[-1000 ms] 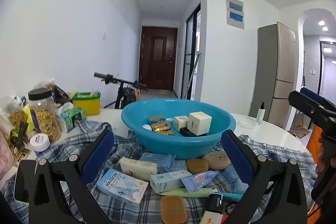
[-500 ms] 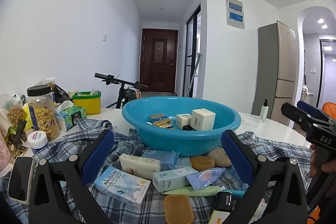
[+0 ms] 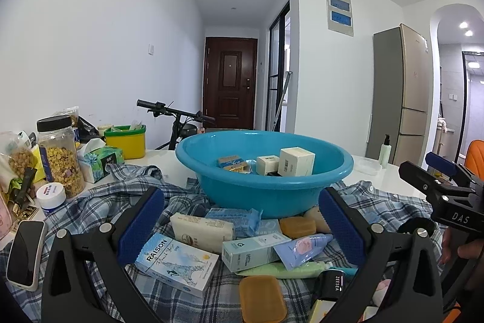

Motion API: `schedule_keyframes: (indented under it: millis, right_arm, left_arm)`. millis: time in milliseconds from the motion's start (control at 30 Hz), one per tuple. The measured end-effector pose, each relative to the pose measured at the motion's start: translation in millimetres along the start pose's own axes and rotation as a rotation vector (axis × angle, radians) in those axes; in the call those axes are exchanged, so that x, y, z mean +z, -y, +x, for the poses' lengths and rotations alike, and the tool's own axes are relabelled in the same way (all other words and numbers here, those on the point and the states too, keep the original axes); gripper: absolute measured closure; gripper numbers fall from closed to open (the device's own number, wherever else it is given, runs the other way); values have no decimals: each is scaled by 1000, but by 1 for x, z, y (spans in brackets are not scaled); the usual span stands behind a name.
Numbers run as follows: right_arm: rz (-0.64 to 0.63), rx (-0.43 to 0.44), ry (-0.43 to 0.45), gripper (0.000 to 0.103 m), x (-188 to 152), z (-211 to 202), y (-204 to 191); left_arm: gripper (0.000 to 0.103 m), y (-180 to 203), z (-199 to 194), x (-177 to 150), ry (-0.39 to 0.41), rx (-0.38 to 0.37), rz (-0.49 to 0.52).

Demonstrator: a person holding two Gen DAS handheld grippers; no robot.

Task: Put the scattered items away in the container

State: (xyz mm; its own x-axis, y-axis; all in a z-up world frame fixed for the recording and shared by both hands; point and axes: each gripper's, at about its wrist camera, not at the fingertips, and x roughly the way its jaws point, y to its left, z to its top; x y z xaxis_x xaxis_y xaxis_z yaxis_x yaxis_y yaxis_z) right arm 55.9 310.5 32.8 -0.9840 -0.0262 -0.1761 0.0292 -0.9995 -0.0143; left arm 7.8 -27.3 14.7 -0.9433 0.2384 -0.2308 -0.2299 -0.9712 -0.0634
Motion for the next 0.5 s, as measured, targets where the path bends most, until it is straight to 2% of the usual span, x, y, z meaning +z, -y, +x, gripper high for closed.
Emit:
schedule_keyframes:
  millis: [500]
  right_arm:
    - [3,0,-31,0,-6,8,-3]
  left_arm:
    - [0,-3,8,-8,-19,11,-7]
